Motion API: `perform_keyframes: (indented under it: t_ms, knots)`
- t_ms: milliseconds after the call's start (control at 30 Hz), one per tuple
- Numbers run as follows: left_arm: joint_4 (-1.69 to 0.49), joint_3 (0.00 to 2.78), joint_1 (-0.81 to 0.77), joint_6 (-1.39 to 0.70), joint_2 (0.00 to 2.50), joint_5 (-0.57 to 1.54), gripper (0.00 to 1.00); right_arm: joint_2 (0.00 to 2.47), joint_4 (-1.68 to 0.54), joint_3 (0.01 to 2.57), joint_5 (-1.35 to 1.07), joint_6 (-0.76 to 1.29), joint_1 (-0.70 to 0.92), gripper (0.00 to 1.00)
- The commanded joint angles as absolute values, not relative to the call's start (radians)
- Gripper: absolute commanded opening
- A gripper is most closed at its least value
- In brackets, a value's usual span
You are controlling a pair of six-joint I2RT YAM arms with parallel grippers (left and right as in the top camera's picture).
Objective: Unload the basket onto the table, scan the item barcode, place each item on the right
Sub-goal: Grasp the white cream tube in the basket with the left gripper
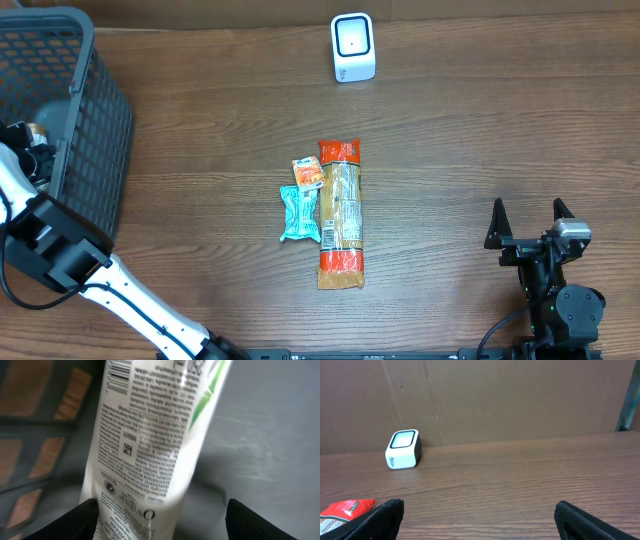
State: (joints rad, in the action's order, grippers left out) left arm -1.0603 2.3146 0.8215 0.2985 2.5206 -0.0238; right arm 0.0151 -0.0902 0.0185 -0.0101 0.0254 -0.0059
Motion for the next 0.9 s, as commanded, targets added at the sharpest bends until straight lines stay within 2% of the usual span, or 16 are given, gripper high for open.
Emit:
perform_keyframes:
  t_ms: [0,200,333,533,700,867]
  knots:
    - [-1.096,2.292,0.812,0.268,2.589,0.213,0.73,0.007,-0.084,0.008,0.002,0.021,-0.008,1.00]
    - [-1.095,2.299,0.809,0.155,2.586,0.027,0.77,0.007,-0.084,0.008,0.002,0.021,-0.008,1.00]
    - [-1.063,2.306,0.809,0.175,2.586,-0.037,0.82,0.007,-0.084,0.008,0.002,0.021,-0.008,1.00]
    - [-0.993,2.306,0.810,0.218,2.586,-0.069,0.85,0.007,-0.084,0.008,0.002,0.021,-0.008,1.00]
    - [-0.982,2.305,0.812,0.216,2.593,-0.076,0.83,0.007,-0.084,0.008,0.002,0.021,-0.008,1.00]
    - [-1.005,2.297,0.810,0.217,2.615,0.057,0.78,0.007,-0.084,0.008,0.002,0.021,-0.008,1.00]
